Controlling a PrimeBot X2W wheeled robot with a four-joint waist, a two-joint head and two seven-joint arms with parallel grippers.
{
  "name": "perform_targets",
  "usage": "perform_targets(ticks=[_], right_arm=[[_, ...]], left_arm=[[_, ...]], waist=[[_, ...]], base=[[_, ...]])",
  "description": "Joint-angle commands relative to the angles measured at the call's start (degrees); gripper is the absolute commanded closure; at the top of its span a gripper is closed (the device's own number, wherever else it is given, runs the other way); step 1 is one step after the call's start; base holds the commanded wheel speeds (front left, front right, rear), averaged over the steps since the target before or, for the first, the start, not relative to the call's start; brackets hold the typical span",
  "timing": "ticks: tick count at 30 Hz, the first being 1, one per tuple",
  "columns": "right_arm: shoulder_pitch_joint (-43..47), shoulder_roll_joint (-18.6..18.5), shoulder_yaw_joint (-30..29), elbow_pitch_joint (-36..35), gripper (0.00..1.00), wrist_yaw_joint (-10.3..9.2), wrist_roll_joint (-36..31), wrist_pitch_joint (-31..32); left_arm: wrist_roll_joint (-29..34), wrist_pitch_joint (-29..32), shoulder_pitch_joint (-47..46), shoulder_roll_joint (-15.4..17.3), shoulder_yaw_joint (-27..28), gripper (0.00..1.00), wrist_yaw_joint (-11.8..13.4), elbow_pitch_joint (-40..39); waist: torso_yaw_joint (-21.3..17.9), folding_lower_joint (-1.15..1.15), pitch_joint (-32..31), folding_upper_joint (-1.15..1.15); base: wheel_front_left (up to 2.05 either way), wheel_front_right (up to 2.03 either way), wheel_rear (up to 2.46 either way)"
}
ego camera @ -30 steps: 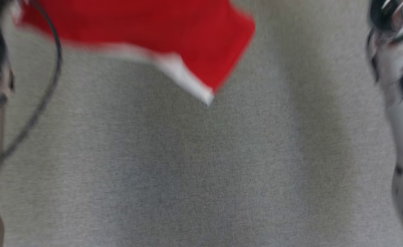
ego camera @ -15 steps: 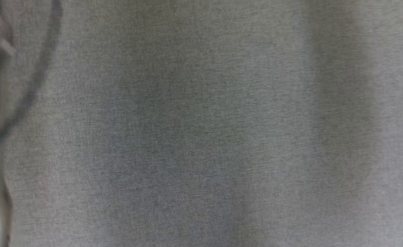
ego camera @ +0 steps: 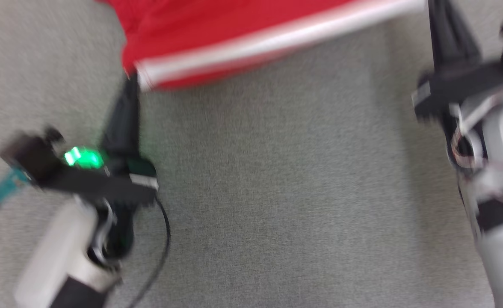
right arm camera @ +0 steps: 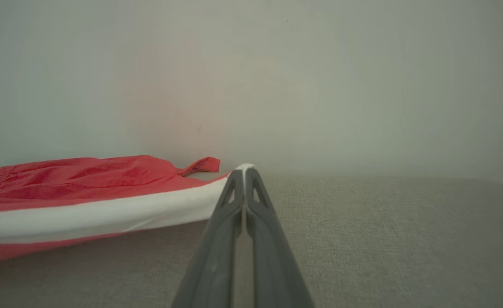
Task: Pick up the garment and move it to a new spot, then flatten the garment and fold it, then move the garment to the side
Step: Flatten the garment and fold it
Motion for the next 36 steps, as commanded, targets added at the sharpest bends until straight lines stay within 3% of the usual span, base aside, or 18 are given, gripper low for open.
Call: perform_targets(ticks=[1, 9, 16, 24, 27, 30, 36], right_arm=[[6.7, -0.6, -2.3, -3.1, 1.0, -0.11, -0.7, 4.1], [27.3, 1.3, -8.5, -16.4, 1.0, -0.12, -3.9, 17.9], [44.8, 4.4, -12.0, -28.7, 1.0, -0.12, -3.9, 29.7], [61.5, 7.6, -16.6, -43.2, 1.0, -0.12, -3.6, 41.0], [61.1, 7.9, -17.5, -44.8, 1.0, -0.12, -4.5, 40.9], [56.9, 5.8, -15.8, -43.4, 1.0, -0.12, -4.8, 40.4], [43.5, 0.4, -11.8, -33.9, 1.0, -0.11, -5.0, 38.2]], left_arm=[[-1.9, 0.6, 6.0, -0.6, -1.8, 1.0, 0.0, 1.8], [-6.1, 3.8, 17.9, -1.2, -5.6, 1.0, 0.1, 1.7], [-8.6, 5.2, 29.8, 0.8, -7.6, 1.0, 1.0, -3.1], [-10.4, 6.8, 42.1, 4.4, -8.8, 1.0, 4.8, -12.4], [-10.6, 5.4, 42.9, 4.3, -7.5, 1.0, 6.2, -14.4], [-10.3, 4.4, 40.6, 3.5, -6.4, 1.0, 6.6, -14.9], [-7.8, 5.0, 31.3, 0.8, -6.5, 1.0, 6.9, -11.8]], waist=[[-0.1, 0.01, -10.3, -0.01], [0.7, 0.01, -19.0, -0.01], [1.2, 0.01, -24.6, -0.01], [1.9, 0.01, -27.0, -0.01], [2.4, 0.01, -27.1, -0.01], [2.9, 0.01, -26.9, -0.01], [5.5, 0.01, -23.8, -0.01]], base=[[0.0, 0.0, 0.0], [0.0, 0.0, 0.0], [0.0, 0.0, 0.0], [0.0, 0.0, 0.0], [0.0, 0.0, 0.0], [0.0, 0.0, 0.0], [0.0, 0.0, 0.0]])
